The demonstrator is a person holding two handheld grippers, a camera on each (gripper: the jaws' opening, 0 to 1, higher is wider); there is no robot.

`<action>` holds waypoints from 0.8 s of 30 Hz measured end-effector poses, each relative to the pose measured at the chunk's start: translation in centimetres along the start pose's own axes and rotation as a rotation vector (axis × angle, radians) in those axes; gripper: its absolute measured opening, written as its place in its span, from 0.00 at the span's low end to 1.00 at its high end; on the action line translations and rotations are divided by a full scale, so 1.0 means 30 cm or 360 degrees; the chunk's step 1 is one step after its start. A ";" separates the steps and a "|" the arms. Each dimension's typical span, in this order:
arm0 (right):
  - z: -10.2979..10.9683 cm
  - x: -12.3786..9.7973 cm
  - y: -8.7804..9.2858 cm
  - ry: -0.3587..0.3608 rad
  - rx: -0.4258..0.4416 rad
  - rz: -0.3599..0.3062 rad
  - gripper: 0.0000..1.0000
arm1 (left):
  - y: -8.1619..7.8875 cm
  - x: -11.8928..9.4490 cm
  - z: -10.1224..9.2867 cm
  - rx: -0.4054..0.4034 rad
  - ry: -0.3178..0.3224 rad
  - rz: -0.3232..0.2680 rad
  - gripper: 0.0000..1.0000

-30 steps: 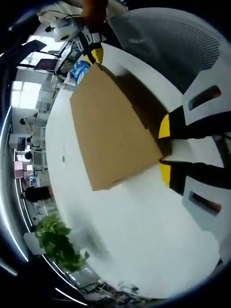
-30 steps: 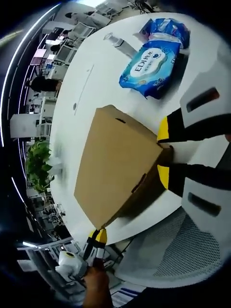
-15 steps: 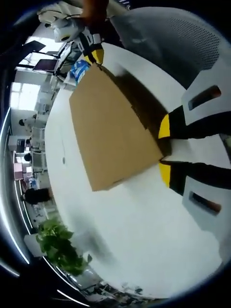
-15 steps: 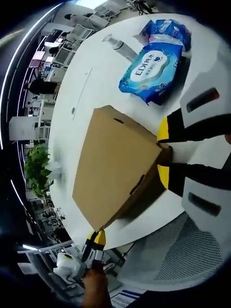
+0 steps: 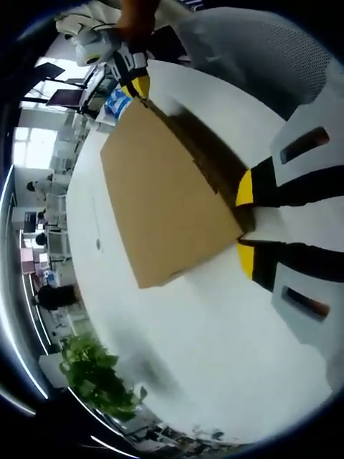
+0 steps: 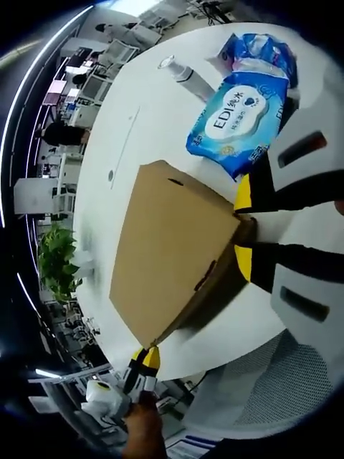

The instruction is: Operate the shoe box by opening the lid, removing the specified soft item, and placing it in the target area until the item is outside and the box remains undamaged.

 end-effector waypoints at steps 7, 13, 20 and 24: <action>-0.034 0.002 -0.013 0.0006 0.0002 -0.0009 0.14 | -0.025 0.024 -0.005 0.0005 -0.0001 -0.0003 0.15; -0.062 0.007 -0.026 0.0009 0.0001 -0.0014 0.14 | -0.044 0.044 -0.010 0.0008 0.0002 -0.0001 0.16; -0.081 0.011 -0.036 0.0014 0.0005 -0.0020 0.14 | -0.064 0.069 -0.008 0.0022 0.0006 0.0008 0.16; -0.088 0.013 -0.039 0.0017 0.0006 -0.0023 0.14 | -0.075 0.077 -0.008 0.0032 0.0007 0.0006 0.16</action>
Point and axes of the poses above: the point that each gripper's makers call its tool centre point, and the gripper's own axes: x roughly forward along the fingers, z roughly to its left, y roughly out of its underside, the point moved 5 cm from there along -x, roughly backward along the fingers, and after that the axes turned 15 degrees about -y, right-handed, at the moved point
